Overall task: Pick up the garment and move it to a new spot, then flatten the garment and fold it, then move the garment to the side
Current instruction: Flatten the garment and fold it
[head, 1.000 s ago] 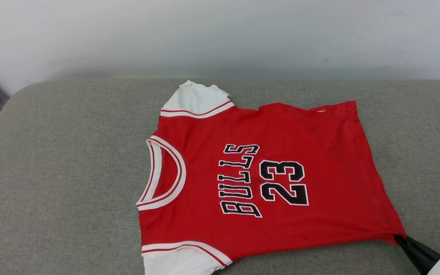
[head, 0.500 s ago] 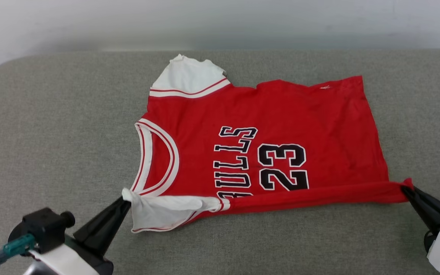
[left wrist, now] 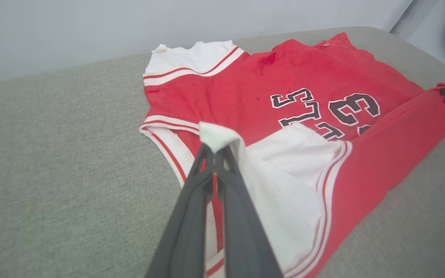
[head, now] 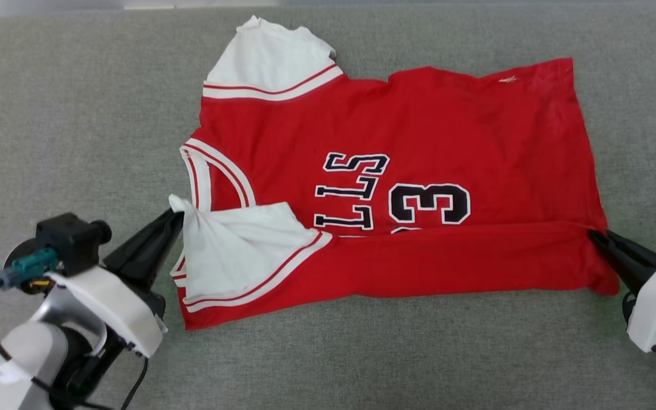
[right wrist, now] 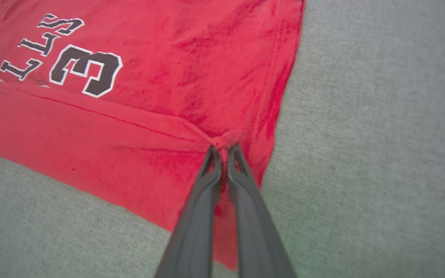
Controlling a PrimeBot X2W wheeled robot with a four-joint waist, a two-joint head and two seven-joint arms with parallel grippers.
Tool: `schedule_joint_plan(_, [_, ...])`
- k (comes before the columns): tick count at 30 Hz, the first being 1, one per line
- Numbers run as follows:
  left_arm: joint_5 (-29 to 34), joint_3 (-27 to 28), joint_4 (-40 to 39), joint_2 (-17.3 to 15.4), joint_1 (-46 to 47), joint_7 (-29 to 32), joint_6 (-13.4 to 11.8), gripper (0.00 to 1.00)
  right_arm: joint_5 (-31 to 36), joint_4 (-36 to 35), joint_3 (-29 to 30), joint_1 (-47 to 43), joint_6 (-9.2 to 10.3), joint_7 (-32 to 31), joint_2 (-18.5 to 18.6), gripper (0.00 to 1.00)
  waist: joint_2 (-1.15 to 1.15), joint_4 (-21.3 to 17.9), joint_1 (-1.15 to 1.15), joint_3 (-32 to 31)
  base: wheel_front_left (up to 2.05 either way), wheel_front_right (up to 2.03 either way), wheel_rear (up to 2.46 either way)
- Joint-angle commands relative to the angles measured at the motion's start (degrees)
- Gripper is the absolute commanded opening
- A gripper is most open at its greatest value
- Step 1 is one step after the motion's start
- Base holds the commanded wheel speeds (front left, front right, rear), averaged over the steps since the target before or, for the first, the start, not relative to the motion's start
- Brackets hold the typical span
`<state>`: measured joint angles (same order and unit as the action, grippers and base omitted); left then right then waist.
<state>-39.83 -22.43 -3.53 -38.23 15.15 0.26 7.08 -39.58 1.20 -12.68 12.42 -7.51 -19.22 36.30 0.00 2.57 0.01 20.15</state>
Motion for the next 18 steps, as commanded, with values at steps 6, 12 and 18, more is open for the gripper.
schedule_joint_plan(6, [-1.9, -2.2, 6.1, 1.3, 6.1, 1.3, 0.3, 0.00, 1.6, 4.3, -3.0, 4.7, 0.04, 0.5, 1.1, 0.00, 0.00, 0.3, -0.01, 2.6, 0.00, 0.00, 0.00])
schedule_joint_plan(12, [0.3, -5.1, 12.4, 3.1, 9.0, -0.3, 0.3, 1.00, 1.1, 9.3, -5.5, 6.2, 0.06, 0.8, 0.0, 1.00, 0.00, 0.6, -0.01, 1.4, 0.00, 0.00, 0.00])
schedule_joint_plan(18, [1.1, -6.2, 17.6, 4.9, 8.7, -1.4, -0.9, 1.00, 2.2, 11.5, -7.3, 5.7, 0.04, 1.5, -1.8, 1.00, 0.00, 0.5, -0.01, -2.6, 0.00, 0.00, 0.00])
